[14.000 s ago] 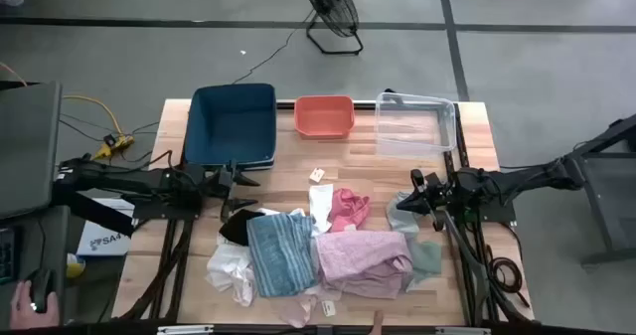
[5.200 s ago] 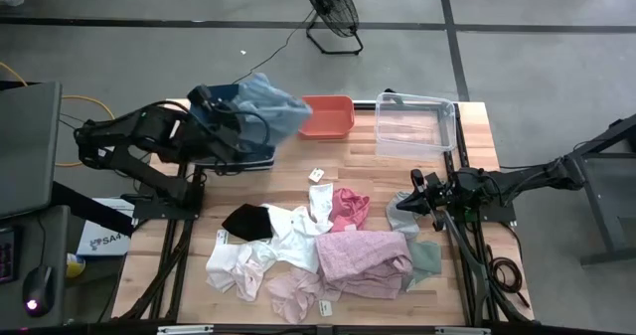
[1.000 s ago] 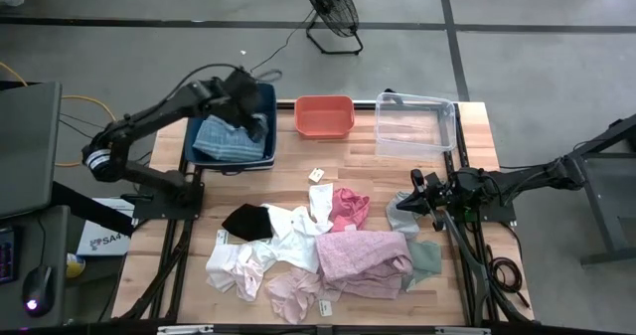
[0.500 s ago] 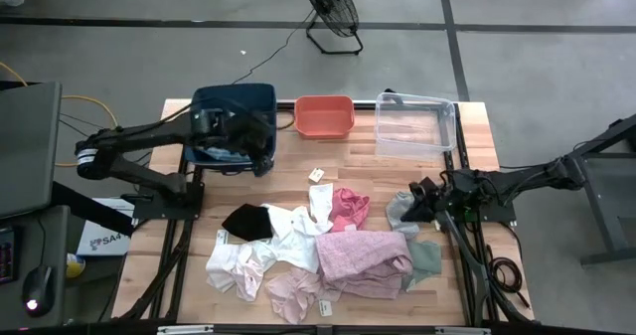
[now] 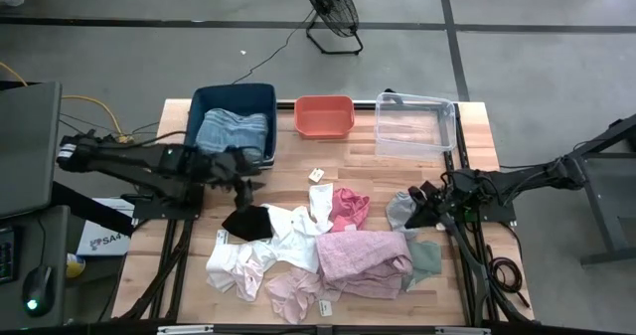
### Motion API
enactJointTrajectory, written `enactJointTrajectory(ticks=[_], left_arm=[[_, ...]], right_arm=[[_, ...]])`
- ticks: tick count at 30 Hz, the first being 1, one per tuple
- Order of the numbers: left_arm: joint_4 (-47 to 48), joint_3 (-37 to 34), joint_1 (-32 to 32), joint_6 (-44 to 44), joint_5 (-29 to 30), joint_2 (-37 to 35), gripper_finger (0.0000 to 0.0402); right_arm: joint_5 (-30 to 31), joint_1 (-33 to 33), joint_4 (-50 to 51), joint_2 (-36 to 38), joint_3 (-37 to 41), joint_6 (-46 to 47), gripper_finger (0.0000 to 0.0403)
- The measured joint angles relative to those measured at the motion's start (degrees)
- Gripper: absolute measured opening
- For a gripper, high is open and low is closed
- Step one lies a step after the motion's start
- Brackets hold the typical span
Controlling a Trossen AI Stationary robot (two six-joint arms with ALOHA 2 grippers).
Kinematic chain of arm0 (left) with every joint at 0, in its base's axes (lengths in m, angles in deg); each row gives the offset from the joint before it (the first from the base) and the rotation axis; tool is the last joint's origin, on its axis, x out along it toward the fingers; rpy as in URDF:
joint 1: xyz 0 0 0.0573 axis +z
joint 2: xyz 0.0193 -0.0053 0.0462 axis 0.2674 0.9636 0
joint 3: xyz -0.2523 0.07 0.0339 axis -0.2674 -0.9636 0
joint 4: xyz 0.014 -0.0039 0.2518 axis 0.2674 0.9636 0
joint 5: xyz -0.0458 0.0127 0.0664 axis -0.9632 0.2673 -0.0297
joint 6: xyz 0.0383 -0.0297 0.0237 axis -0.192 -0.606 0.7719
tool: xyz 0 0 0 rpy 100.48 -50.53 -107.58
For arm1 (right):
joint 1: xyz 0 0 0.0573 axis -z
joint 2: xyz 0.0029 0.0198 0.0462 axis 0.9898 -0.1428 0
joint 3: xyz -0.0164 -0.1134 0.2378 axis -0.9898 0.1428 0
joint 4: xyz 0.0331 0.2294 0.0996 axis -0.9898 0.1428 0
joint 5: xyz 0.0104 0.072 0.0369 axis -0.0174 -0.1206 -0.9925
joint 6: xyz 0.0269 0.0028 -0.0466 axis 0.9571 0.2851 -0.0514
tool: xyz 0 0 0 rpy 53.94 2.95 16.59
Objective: Pick & Place Cloths
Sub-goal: Put the pink shirt into the blue laundry organizer
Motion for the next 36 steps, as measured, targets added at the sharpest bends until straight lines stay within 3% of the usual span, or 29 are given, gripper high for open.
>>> enactJointTrajectory(ticks=[4, 11, 17, 22, 28, 36], left_arm=[[-2.4, -1.5, -4.3, -0.7, 2.9, -0.2, 0.0181], [-5.7, -3.9, -9.9, -1.3, 9.0, 0.0, 0.0181], [-6.7, -5.6, -12.2, -3.8, 10.5, 0.0, 0.0181], [-6.7, -6.7, -12.4, -4.9, 11.3, 0.0, 0.0181], [-7.3, -7.8, -12.4, -5.2, 11.4, 0.0, 0.0181], [-8.6, -8.0, -12.4, -5.2, 11.6, 0.0, 0.0181]], right_arm=[[7.7, 0.0, -2.6, 0.0, 0.0, -1.2, 0.0003], [20.6, 0.0, -6.4, 0.0, 0.0, 4.6, 0.0003], [19.4, 0.0, -7.6, 0.0, 0.0, 6.8, 0.0003], [15.0, -0.9, -8.8, 0.0, 0.0, 6.7, 0.0003], [18.2, -5.5, -8.6, -3.1, -0.9, 5.0, 0.0003], [22.7, -13.8, -8.7, -14.2, -10.1, -6.1, 0.0003]])
